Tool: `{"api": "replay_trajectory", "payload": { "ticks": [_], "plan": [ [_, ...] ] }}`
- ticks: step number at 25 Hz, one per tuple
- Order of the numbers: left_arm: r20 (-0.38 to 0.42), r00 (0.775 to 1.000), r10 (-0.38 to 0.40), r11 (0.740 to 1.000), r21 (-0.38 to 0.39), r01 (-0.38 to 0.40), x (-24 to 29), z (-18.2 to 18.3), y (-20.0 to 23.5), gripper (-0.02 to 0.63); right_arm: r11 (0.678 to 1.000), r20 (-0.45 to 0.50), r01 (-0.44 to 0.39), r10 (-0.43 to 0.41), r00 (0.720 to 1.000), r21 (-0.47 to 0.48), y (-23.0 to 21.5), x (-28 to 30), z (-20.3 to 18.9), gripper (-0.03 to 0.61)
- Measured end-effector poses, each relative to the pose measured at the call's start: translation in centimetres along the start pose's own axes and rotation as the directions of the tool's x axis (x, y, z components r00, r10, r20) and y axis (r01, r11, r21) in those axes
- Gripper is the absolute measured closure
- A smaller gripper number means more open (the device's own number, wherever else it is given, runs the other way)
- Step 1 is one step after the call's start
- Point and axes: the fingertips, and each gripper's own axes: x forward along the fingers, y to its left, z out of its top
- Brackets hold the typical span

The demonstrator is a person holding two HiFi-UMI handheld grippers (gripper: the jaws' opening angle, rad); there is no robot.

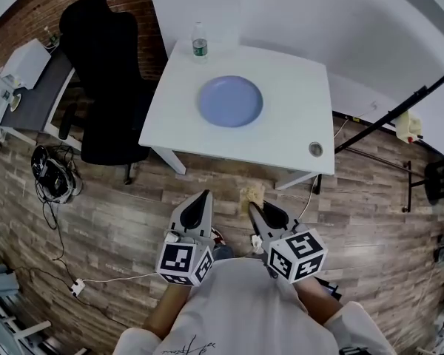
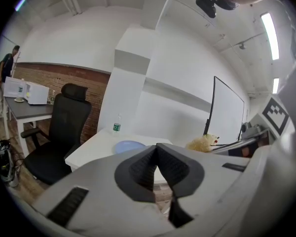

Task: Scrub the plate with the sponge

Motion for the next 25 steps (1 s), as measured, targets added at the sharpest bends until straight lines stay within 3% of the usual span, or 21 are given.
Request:
{"api": "replay_trajectory", "payload": {
  "ticks": [13, 25],
  "plan": [
    [0.009, 1.0, -0.001, 1.0, 0.022, 0.001, 0.0, 1.5, 4.0, 0.6, 0.994, 0.007, -0.04, 0.041, 0.999, -0.1, 0.3, 2.3, 4.8, 0.532],
    [-0.028, 1.0, 0.005, 1.0, 0.013, -0.004, 5.4, 2.2, 7.6, 0.6, 0.996, -0.01, -0.044, 0.044, 0.999, -0.078, -3.5, 7.2, 7.5, 0.532]
  ]
}}
